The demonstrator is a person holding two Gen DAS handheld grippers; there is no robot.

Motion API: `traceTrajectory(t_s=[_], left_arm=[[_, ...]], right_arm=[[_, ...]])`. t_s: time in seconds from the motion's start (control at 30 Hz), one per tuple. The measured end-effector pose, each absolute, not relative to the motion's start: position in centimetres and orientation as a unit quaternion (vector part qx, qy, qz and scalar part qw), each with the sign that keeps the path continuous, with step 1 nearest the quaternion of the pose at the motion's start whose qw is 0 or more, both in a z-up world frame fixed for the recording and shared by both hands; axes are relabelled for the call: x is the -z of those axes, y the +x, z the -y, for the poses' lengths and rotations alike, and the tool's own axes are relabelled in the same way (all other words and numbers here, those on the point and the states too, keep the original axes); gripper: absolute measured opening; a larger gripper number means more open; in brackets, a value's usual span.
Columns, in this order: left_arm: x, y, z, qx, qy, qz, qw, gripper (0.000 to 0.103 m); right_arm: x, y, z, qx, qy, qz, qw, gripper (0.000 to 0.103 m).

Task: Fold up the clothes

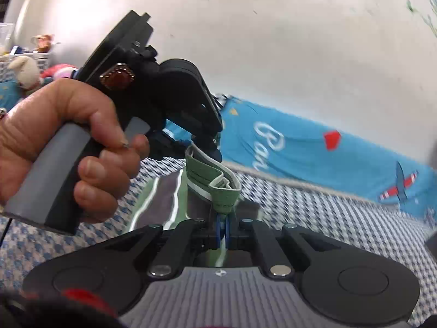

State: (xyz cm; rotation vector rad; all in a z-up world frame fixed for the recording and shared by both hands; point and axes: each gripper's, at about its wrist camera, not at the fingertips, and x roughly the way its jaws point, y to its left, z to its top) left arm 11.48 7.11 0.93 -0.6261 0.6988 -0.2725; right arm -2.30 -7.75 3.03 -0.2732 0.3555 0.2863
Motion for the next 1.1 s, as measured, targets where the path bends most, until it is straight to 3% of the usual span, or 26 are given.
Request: traceTrajectory(t_s=[0.2,0.23,0.27,0.37,0.4,0.5,0.6,0.83,1.1], left_arm=[[1.2,13.7,-4.5,0.156,-0.287,-0.366,0.871,0.011],[1.5,14.0,-4.3,0.16,-0.288,-0.373,0.868,0.016],[1.9,14.2,-4.0,0.163,-0.288,-0.38,0.863,0.03],[2.1,14.3,-3.8,0.164,-0.296,-0.384,0.859,0.056],[1.8,14.2,-3.9,0.167,-0.295,-0.38,0.861,0.057],[0.8,13.7,-4.8,0.158,-0.288,-0.368,0.87,0.059],[-0.1,13.1,-5.9,0.143,-0.28,-0.357,0.879,0.071],[-1.0,12.1,-9.1,0.098,-0.27,-0.349,0.892,0.076],[1.3,12.4,-12.1,0.036,-0.259,-0.393,0.881,0.076]], right_arm=[[-1.5,-0.2,9.5,-0.096,-0.108,-0.246,0.958,0.005],[-1.2,0.2,9.7,-0.086,-0.104,-0.26,0.956,0.007],[-1.0,0.5,10.1,-0.077,-0.094,-0.274,0.954,0.01],[-0.8,1.1,11.1,-0.051,-0.075,-0.297,0.951,0.014],[-0.9,1.0,11.4,-0.043,-0.073,-0.294,0.952,0.019],[-1.2,0.8,12.3,-0.018,-0.069,-0.287,0.955,0.019],[-1.8,0.5,12.8,-0.015,-0.058,-0.277,0.959,0.019],[-2.8,0.4,12.3,-0.084,-0.041,-0.254,0.963,0.019],[-3.0,1.7,11.6,-0.154,-0.069,-0.249,0.954,0.019]])
